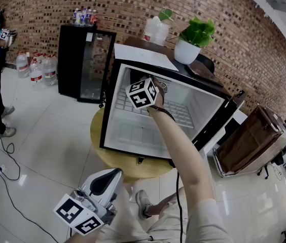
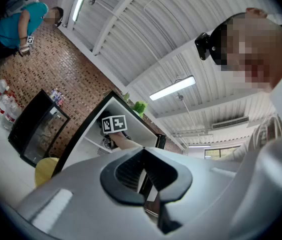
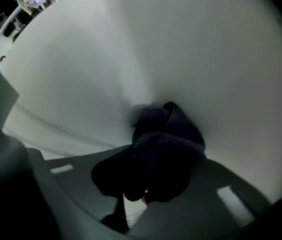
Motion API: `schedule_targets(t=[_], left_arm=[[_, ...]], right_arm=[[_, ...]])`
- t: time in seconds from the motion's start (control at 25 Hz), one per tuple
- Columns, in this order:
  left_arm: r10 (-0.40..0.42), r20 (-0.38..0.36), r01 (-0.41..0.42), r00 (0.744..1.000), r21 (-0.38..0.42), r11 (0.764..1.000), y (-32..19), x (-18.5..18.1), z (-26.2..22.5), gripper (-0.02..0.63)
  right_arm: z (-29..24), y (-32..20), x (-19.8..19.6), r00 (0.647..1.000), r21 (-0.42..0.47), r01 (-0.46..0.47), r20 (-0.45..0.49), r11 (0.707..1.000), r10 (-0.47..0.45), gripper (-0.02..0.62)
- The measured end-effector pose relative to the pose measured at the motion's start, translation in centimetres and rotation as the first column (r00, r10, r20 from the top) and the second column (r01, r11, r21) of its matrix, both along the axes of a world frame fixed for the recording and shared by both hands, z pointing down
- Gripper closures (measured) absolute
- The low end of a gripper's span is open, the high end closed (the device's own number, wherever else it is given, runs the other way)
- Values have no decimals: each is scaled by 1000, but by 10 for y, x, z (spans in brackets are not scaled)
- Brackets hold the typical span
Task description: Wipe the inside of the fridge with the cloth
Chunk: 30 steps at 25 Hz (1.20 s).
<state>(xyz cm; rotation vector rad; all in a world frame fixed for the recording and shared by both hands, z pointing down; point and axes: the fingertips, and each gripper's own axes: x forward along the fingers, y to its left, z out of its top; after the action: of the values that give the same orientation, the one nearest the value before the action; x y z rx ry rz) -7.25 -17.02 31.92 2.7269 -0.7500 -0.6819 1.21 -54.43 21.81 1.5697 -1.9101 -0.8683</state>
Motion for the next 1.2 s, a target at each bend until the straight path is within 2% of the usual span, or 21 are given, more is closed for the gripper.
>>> schedule_targets(t=[0.16, 0.36, 0.52, 0.68, 0.76, 0.88, 0.92, 0.96, 1.04, 1.2], left_arm=[[-18, -16, 17, 1000, -30, 999, -2, -6, 4, 604], [-5, -6, 5, 1000, -29, 1000, 2, 2, 4, 604], [10, -1, -10, 1000, -16, 1000, 7, 7, 2, 604], [15, -2, -15, 1000, -17, 1000, 8, 7, 0, 604], [20, -2, -20, 1000, -14, 1000, 9, 8, 0, 604], [30, 1, -30, 1000, -6, 1000, 14, 13, -1, 604], [34, 3, -34, 999, -2, 999, 16, 15, -1, 604], [38, 6, -38, 999, 2, 999, 18, 18, -1, 604], [46, 13, -46, 999, 7, 999, 22, 24, -2, 604], [59, 18, -59, 998, 13, 998, 26, 33, -2, 604]], right_arm=[[0, -6, -4, 999, 30, -20, -27, 999, 21, 549], [-6, -2, 7, 998, 45, -32, 55, 998, 30, 549], [-26, 13, 53, 985, 127, -114, 145, 985, 96, 551], [-36, 30, 113, 960, 180, -225, 209, 958, 186, 551], [-37, 37, 150, 932, 183, -286, 280, 941, 228, 551], [-38, 47, 208, 844, 129, -378, 454, 917, 284, 551], [-37, 49, 223, 817, 109, -403, 489, 909, 304, 551], [-36, 51, 234, 804, 96, -421, 499, 902, 323, 551], [-31, 53, 236, 821, 97, -427, 459, 899, 340, 552], [-24, 61, 204, 884, 129, -354, 370, 926, 286, 551]])
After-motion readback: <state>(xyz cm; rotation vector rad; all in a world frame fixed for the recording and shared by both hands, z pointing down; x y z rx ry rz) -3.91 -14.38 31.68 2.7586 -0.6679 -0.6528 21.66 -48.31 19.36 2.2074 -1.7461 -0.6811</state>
